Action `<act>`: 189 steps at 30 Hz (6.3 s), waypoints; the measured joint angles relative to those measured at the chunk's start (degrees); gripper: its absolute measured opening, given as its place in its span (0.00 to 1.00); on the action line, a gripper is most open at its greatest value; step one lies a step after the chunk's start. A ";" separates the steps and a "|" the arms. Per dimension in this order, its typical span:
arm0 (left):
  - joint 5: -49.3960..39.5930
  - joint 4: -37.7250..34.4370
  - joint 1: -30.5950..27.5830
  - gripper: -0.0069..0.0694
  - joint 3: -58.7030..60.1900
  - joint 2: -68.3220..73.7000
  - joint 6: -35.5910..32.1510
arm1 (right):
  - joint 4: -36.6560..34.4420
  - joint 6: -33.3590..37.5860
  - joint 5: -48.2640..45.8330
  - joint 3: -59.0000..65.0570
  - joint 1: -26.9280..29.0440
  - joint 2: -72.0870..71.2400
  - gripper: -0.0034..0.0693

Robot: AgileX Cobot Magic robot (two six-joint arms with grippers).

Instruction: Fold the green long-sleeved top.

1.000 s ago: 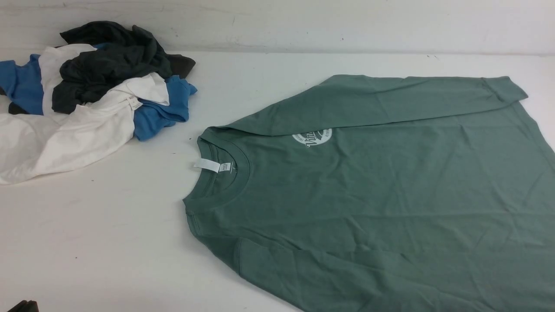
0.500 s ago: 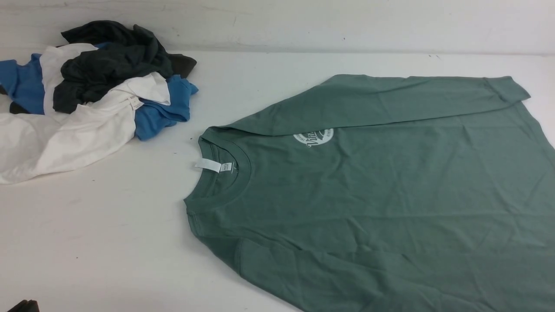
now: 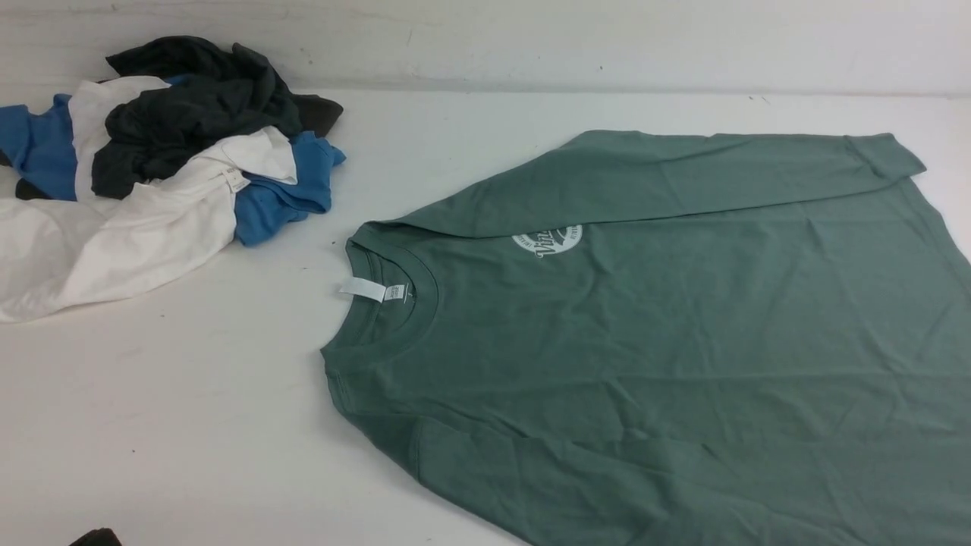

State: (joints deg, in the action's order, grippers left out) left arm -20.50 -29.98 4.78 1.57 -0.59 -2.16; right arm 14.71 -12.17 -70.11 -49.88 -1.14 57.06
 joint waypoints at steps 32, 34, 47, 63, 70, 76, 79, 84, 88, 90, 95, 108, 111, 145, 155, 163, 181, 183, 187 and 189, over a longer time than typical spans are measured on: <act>2.64 -27.15 0.00 0.09 0.00 0.00 -11.21 | -6.01 16.60 19.32 -6.78 25.62 45.14 0.46; 2.70 -27.15 0.00 0.09 0.00 0.00 -11.27 | -5.85 16.67 19.48 -7.15 25.62 46.21 0.48; 3.00 -27.38 0.00 0.09 0.00 0.00 -11.62 | -6.50 19.05 17.75 -8.70 25.55 47.90 0.32; 1.13 -27.43 0.00 0.09 0.00 0.00 -11.64 | -9.19 16.35 5.26 -5.81 22.47 28.49 0.06; 1.23 -27.43 0.00 0.09 0.00 0.00 -12.19 | -9.19 16.01 10.68 -10.67 20.98 23.53 0.06; 6.55 -27.43 0.00 0.09 0.00 0.00 -12.25 | -9.38 17.92 13.96 -27.56 18.46 30.98 0.06; 8.47 -27.59 0.00 0.09 0.00 0.00 -12.25 | -9.38 19.01 14.79 -34.05 16.82 36.55 0.06; 8.29 -28.19 0.00 0.09 -3.05 2.35 -12.25 | -9.45 19.23 17.43 -43.09 14.41 47.79 0.06; 3.65 -28.79 0.00 0.09 -8.44 11.69 -12.25 | -8.96 19.17 19.23 -49.87 13.58 58.97 0.09; -0.48 -28.13 0.00 0.09 -11.69 18.01 -12.43 | -8.01 18.69 19.29 -52.61 13.53 63.61 0.16; -13.13 -20.43 0.00 0.09 -22.38 36.18 -13.69 | -5.54 14.39 15.88 -58.40 13.53 69.12 0.49; -32.45 -6.60 0.00 0.23 -51.71 77.95 -13.69 | -13.80 12.17 -1.08 -73.05 13.47 63.71 0.47; -32.40 -6.21 0.00 0.33 -54.26 84.67 -13.27 | -16.33 13.05 -1.22 -71.66 13.47 60.40 0.28; -20.37 -12.31 4.86 0.47 -69.31 112.95 -12.23 | -22.42 15.86 -1.81 -41.13 13.47 40.01 0.03; -25.47 -0.28 5.00 0.11 -69.62 111.91 -11.75 | -22.28 17.56 -1.55 -36.94 13.47 33.84 0.03; -40.46 21.25 5.06 0.11 -65.01 104.94 -2.78 | -19.30 17.68 -1.66 -24.16 13.57 18.77 0.03; -44.28 29.98 5.06 0.42 -61.07 102.02 7.01 | -31.14 19.34 1.82 -27.08 13.59 31.13 0.04; -44.43 29.98 5.06 0.49 -61.07 102.02 7.47 | -31.96 19.57 3.02 -30.34 13.52 35.30 0.05; -46.01 29.98 5.06 0.59 -62.55 102.02 7.91 | -32.13 22.50 7.07 -39.74 12.75 45.97 0.12; -46.87 29.98 5.06 0.60 -63.67 102.02 8.03 | -32.13 24.08 8.06 -43.84 12.40 50.13 0.15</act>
State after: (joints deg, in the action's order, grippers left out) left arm -67.36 0.00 9.84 -62.10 101.44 5.87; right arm -17.43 11.92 -62.05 -93.71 11.26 107.19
